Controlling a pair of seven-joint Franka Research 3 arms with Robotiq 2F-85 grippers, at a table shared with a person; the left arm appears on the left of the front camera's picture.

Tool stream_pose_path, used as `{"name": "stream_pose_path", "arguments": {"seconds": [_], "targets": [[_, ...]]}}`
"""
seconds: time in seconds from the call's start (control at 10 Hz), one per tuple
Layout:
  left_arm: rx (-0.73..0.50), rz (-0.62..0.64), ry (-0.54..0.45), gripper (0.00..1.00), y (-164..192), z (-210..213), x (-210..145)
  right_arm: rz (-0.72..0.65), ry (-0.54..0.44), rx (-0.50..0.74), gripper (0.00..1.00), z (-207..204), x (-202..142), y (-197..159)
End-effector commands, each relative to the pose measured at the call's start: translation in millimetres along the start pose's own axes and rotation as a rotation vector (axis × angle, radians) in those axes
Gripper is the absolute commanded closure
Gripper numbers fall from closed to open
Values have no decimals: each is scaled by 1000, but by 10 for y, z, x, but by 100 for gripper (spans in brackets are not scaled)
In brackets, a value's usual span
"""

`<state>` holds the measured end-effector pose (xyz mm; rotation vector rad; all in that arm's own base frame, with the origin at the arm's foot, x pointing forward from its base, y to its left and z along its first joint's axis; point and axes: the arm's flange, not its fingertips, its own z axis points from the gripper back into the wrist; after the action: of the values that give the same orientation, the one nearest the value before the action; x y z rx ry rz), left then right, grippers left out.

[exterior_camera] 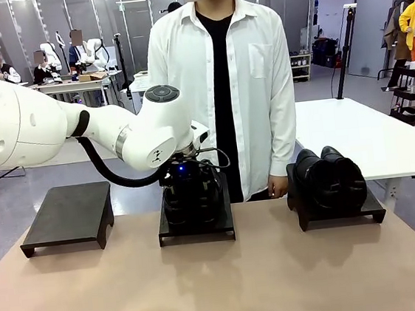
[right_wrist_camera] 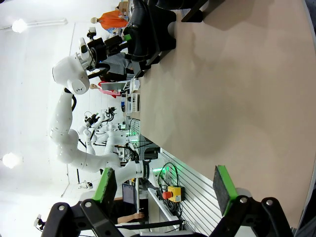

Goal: Place the shoes on the stand as instructed by the person.
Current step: Pick up another pair of Shoes and place it on the Shoes Stand indicated by the person.

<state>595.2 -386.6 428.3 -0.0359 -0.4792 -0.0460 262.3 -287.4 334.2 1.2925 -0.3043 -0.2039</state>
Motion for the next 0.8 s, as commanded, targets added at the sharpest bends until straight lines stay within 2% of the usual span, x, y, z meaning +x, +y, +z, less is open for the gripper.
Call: {"name": "stream_pose_path", "arguments": {"seconds": [0.0,0.2,0.3,0.4,0.7], "targets": [[0,0,0,0,0,0,0,7,4,-11,0,-8,-32,21],[-57,26,24,0,180,371,95,7,4,-11,0,-8,-32,21],[-103,34,84,0,343,528,60,7,4,-11,0,-8,-32,21],[-131,28,110,0,539,738,3,7,4,-11,0,-8,-32,21],[-320,42,237,0,1159,1229,-313,7,4,-11,0,-8,-32,21]]}}
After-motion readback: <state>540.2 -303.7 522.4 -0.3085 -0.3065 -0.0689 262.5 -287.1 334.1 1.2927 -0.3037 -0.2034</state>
